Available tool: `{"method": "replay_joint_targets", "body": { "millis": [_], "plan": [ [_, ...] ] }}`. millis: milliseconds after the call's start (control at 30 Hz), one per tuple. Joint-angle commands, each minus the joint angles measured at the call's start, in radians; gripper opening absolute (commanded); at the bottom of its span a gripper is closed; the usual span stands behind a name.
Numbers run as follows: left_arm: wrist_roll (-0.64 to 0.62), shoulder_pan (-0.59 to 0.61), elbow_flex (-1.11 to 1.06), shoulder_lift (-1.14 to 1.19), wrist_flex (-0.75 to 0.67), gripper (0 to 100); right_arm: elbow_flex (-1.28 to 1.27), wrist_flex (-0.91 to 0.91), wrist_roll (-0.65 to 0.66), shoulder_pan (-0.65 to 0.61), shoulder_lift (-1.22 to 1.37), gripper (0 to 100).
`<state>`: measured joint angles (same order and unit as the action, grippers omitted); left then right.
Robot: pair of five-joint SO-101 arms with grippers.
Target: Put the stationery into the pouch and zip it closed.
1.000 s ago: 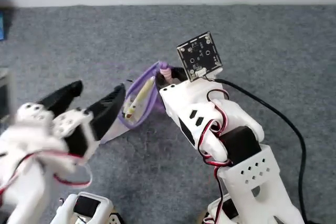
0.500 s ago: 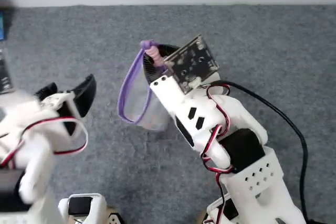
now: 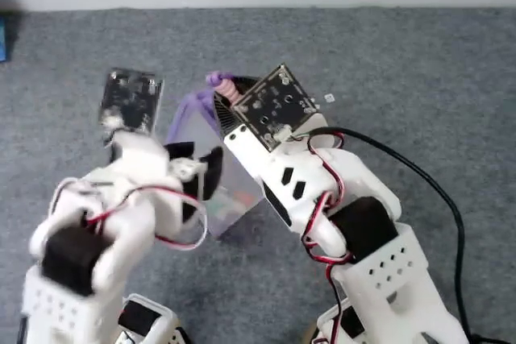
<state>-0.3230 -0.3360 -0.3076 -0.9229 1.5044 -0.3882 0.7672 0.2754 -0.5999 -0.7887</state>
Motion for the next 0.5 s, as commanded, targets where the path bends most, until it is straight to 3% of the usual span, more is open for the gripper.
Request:
{"method": "replay_joint_targets", "body": {
  "millis": [0, 200, 300, 467],
  "plan": [
    [-0.002, 0.063, 0.045, -0.066, -0.005, 12, 0.028, -0.028, 0.009, 0.027, -0.018, 0.7],
    [0.005, 0.213, 0.038, -0.152, 0.057, 13, 0.15, 0.232, 0.003, -0.007, -0.021, 0.7],
    [0.005, 0.224, 0.021, -0.173, 0.066, 13, 0.144, 0.412, -0.002, -0.042, -0.073, 0.7],
    [0.005, 0.17, -0.113, -0.18, 0.064, 13, 0.14, 0.398, 0.002, -0.079, -0.11, 0.7]
  ]
}}
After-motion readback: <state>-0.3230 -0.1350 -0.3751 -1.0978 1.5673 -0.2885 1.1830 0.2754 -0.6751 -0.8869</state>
